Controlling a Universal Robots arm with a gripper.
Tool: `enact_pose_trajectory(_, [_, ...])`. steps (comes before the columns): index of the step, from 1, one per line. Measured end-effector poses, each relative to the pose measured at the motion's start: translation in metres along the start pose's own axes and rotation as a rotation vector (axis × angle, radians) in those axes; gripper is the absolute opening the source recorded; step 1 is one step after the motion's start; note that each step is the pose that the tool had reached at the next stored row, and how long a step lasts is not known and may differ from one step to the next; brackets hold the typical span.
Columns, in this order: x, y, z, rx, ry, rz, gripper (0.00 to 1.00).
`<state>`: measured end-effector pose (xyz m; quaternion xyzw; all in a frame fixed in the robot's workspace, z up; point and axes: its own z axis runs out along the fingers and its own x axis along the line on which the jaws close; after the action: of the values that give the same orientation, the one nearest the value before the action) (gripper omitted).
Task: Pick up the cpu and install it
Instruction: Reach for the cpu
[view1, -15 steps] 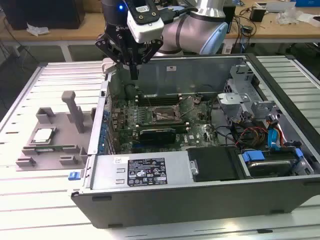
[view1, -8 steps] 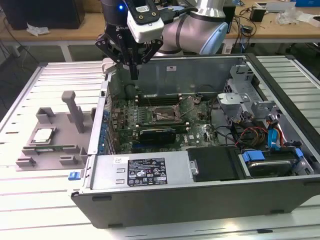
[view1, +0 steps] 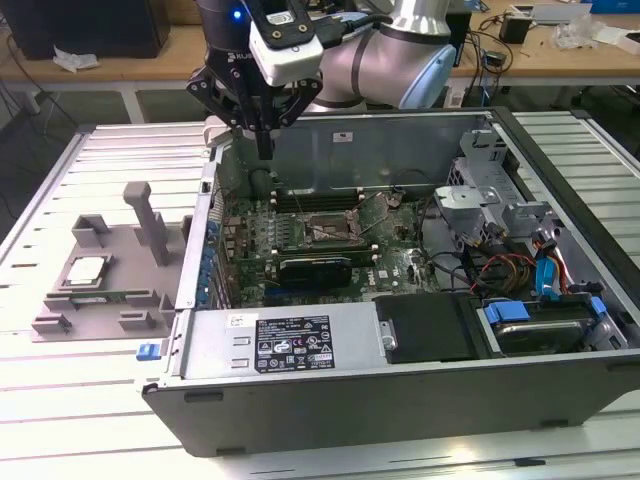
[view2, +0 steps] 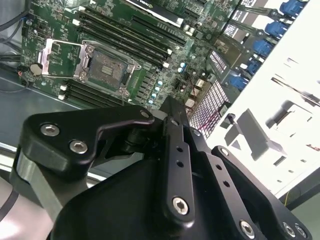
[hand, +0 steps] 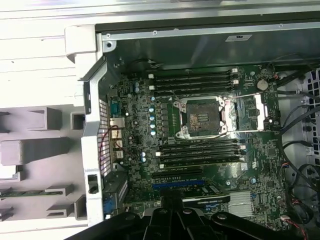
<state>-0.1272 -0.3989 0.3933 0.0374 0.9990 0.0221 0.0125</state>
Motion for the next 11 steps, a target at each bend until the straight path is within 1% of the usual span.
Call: enact_pose_trajectory(11, [0.0107, -0.0008, -0.0003, 0.0001, 0.0001, 0.0, 0.11])
